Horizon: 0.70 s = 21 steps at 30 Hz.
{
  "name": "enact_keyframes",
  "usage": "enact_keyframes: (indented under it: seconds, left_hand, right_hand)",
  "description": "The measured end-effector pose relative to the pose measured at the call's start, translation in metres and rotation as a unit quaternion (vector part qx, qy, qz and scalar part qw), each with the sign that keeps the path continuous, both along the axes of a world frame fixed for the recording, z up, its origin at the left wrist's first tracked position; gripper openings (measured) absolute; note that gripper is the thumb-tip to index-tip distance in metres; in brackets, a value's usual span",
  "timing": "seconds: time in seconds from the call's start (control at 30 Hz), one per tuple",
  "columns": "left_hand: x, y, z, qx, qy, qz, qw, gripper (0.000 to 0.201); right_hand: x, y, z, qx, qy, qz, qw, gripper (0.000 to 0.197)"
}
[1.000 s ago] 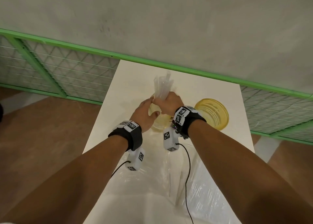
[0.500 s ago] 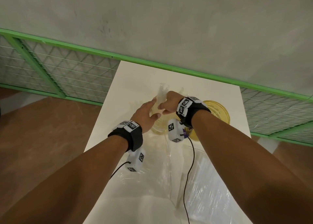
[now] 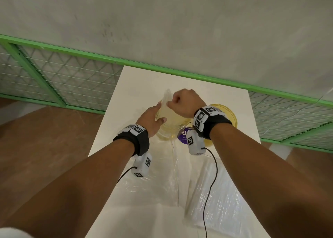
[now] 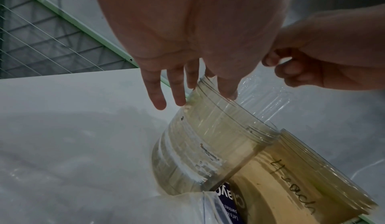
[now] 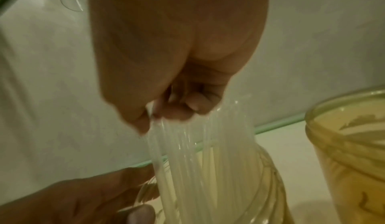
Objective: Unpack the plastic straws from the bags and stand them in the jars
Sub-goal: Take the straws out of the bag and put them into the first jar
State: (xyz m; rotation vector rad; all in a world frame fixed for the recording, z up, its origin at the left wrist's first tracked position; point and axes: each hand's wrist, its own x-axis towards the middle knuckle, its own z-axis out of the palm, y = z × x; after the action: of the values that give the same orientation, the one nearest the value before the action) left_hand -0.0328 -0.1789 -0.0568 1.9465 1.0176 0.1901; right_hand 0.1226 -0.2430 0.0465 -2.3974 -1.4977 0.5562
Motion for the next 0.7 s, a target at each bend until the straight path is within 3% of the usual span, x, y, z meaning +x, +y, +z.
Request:
enact_keyframes:
  seconds: [0.07, 0.13, 0.27, 0.33, 0.4, 0.53, 0.63, 0.7]
  left_hand:
    - [0.0, 0.0, 0.001, 0.005, 0.004, -0.003, 1.0, 0.071]
    - [0.0, 0.0, 0.002, 0.009, 0.011, -0.008, 1.0, 0.071]
    - [0.0, 0.0, 0.006, 0.021, 0.025, -0.017, 0.999, 0.07]
    - [-0.001, 0.0, 0.009, 0.025, 0.03, -0.02, 0.999, 0.07]
    - [-0.001, 0.0, 0.011, 0.023, 0.034, -0.017, 0.999, 0.07]
    - [-0.001, -0.005, 0.013, 0.04, 0.031, -0.015, 0.999, 0.073]
    - [-0.005, -0.012, 0.008, 0.067, 0.028, 0.007, 0.997, 0.077]
    - [-0.011, -0.021, 0.004, 0.052, 0.023, 0.035, 0.998, 0.074]
  right_hand:
    - [0.0, -0.006, -0.001, -0.133, -0.032, 0.037, 0.99, 0.029]
    - [0.001, -0.013, -0.008, -0.218, -0.095, 0.057, 0.97, 0.025]
    - [0.003, -0.024, -0.014, -0.236, -0.197, 0.072, 0.949, 0.01]
    - [0.005, -0.029, -0.016, -0.218, -0.232, 0.081, 0.944, 0.028]
    - [0.006, -0.033, -0.018, -0.191, -0.205, 0.071, 0.957, 0.039]
    - [0.003, -0.038, -0.021, -0.092, -0.146, 0.047, 0.984, 0.023]
    - [-0.004, -0.05, -0.021, -0.018, -0.036, 0.049, 0.998, 0.019]
    - [-0.013, -0.062, -0.025, -0.02, 0.028, 0.07, 0.997, 0.024]
